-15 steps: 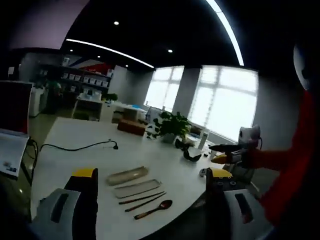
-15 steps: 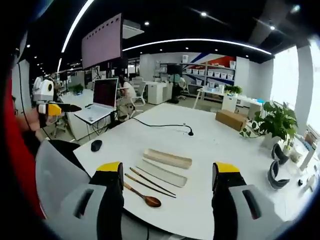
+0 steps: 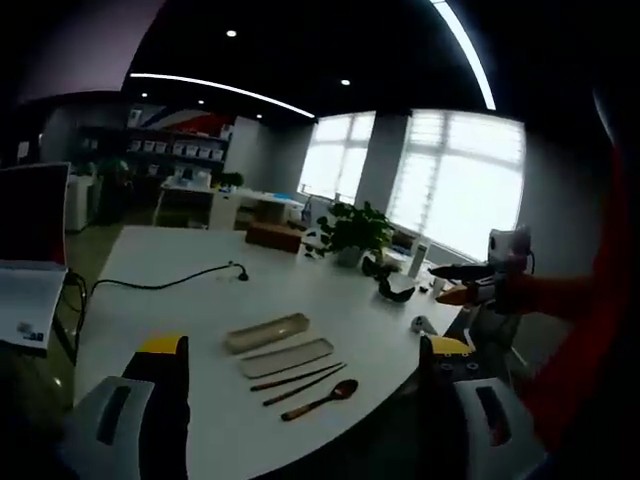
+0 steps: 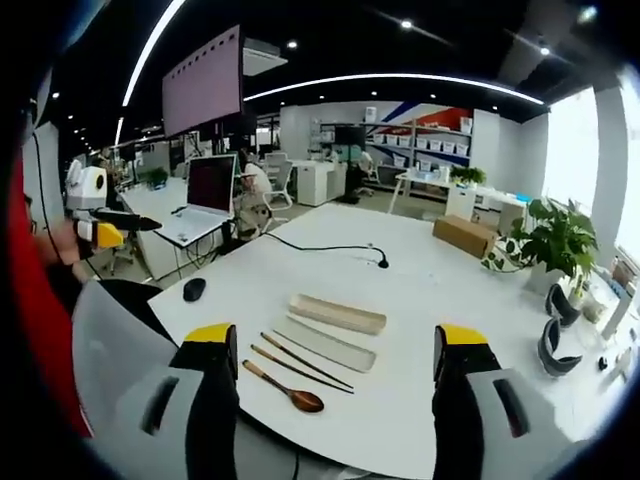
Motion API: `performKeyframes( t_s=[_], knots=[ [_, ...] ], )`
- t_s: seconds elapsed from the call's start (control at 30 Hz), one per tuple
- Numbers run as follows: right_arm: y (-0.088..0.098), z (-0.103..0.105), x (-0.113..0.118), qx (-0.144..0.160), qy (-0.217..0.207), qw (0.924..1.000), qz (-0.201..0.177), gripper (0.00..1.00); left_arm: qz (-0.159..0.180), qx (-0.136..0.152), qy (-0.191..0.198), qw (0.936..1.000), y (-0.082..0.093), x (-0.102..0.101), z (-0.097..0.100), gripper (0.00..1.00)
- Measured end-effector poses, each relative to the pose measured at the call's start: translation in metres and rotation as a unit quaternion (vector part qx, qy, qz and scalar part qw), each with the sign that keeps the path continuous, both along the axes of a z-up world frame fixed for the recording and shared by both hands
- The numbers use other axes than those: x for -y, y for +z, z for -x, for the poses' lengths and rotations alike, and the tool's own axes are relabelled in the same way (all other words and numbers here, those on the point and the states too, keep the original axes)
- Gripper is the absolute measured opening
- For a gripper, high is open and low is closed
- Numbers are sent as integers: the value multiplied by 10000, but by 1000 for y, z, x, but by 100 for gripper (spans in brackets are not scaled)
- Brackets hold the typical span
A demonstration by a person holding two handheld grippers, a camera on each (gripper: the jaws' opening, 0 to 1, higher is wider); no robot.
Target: Arrange the utensils inside the cutlery case until each visible utensil rests in its matching compartment.
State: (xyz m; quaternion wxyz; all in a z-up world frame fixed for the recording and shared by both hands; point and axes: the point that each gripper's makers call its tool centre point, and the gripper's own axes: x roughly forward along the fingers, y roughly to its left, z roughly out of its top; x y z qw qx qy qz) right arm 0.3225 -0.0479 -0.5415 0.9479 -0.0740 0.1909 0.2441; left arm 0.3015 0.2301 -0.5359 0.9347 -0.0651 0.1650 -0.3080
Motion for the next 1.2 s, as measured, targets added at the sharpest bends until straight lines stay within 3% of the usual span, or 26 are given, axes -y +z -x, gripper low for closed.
performKeyframes(
  t_s=[0.57, 0.73, 0.87, 1.03, 1.2],
  knots=[
    [-5, 0, -15, 10, 174, 9996, 203, 79, -71, -122, 162, 9998, -9, -6, -5, 97],
    [0, 0, -19, -28, 152, 9997, 175, 74, -33, -129, 221, 9997, -10, -7, -8, 98],
    [10, 0, -23, 128, 61, 9999, -9, 71, 72, -120, 344, 9993, -9, -17, -6, 98],
    [0, 6, -23, 91, 4, 9993, 351, 71, 49, -276, 313, 9991, -20, -21, -5, 98],
    [-4, 6, -22, 111, -48, 9986, 518, 73, -48, -119, 213, 9997, -17, -18, -5, 97]
  ],
)
